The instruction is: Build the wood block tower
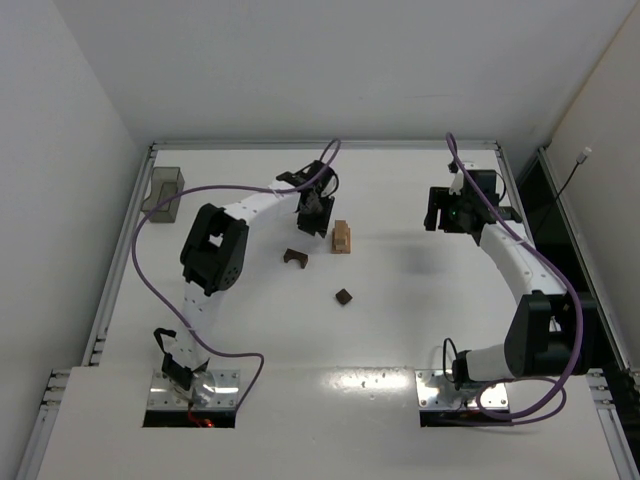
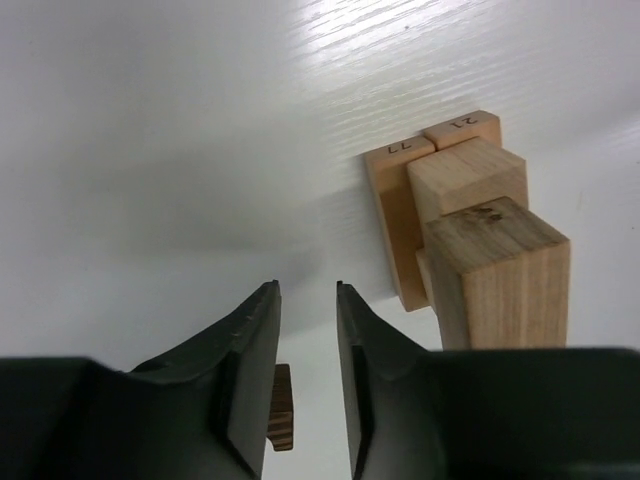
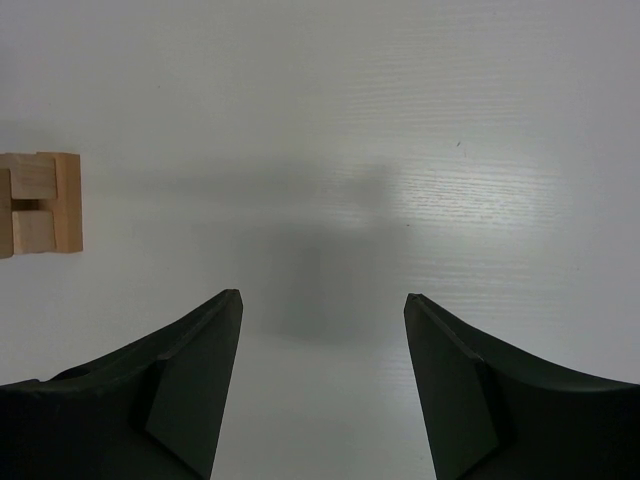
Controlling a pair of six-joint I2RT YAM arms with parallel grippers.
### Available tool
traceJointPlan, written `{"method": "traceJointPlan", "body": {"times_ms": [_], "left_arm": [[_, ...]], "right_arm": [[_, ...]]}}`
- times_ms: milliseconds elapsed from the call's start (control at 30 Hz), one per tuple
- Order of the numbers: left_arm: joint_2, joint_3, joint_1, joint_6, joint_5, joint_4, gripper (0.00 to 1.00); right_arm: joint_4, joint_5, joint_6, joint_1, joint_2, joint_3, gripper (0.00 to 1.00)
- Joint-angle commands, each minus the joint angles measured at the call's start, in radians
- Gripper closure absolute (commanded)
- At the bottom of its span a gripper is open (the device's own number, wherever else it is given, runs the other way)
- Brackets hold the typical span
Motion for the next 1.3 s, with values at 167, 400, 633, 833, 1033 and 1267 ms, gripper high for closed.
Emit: {"method": "traceJointPlan", "body": {"times_ms": [167, 400, 633, 833, 1033, 1267], "left_arm": [[0.026, 0.079, 0.003, -0.018, 0.024, 0.021, 0.70], [0.026, 0.088, 0.003, -0.008, 0.033, 0.021, 0.70], [0.036, 0.097, 0.003, -0.008, 0.051, 0.021, 0.68], [0.017, 0.079, 0.003, -0.018, 0.060, 0.021, 0.65], [-0.001, 0.059, 0.003, -0.018, 0.070, 0.030, 0.58], [-0.010, 0.059, 0.003, -0.018, 0.070, 0.030, 0.57]], "right_arm": [[0.037, -0.015, 0.015, -0.002, 0.000, 0.015, 0.37], [0.037, -0.015, 0.006, -0.002, 0.000, 0.015, 0.37], [0.037, -0.015, 0.006, -0.002, 0.000, 0.015, 0.37], [0.037, -0.024, 0.006, -0.002, 0.000, 0.015, 0.37], [0.037, -0.024, 0.006, -0.002, 0.000, 0.015, 0.37], [0.046, -0.024, 0.006, -0.002, 0.000, 0.006, 0.37]]}}
